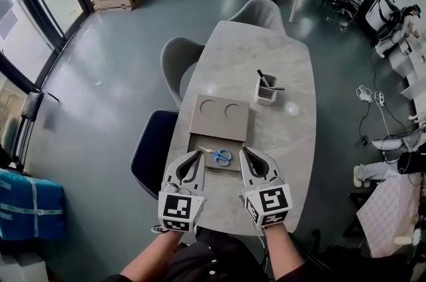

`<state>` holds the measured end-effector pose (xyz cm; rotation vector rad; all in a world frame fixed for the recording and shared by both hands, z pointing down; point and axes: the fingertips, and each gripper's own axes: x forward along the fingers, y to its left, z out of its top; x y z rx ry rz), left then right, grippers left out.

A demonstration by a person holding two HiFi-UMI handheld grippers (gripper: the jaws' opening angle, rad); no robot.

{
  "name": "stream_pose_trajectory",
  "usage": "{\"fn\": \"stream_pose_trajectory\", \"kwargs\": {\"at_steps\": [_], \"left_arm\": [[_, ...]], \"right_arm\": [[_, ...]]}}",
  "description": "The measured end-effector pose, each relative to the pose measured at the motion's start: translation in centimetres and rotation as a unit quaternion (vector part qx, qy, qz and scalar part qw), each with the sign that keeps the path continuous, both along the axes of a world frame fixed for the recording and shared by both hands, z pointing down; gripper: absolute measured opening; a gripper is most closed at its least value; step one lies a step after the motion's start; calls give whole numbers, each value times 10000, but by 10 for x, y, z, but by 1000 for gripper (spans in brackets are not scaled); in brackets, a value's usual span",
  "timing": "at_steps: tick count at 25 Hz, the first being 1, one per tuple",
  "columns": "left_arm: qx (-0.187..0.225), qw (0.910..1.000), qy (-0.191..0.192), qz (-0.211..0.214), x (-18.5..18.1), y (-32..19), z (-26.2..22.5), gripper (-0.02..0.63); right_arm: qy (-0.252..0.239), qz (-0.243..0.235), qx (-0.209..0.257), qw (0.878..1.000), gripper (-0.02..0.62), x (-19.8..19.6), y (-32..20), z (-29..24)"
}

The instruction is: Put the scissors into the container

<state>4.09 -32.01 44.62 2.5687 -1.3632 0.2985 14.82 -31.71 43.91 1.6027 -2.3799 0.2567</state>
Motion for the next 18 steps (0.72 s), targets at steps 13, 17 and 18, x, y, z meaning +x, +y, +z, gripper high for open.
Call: {"fn": "stream_pose_trajectory", "kwargs": {"at_steps": [13,17,18], "left_arm": [[643,9978,153,61,-11,56,-67,18],[726,9972,140,53,-13,71,-74,18],[745,9971,134,43,-14,74,-76,18]], "right_arm": [[-461,842,917,9911,-3,10,79,-72],[-560,1012,1029,9879,-3,13,97,-79],[-575,1030,1045,9875,-3,14,100,-81]]}}
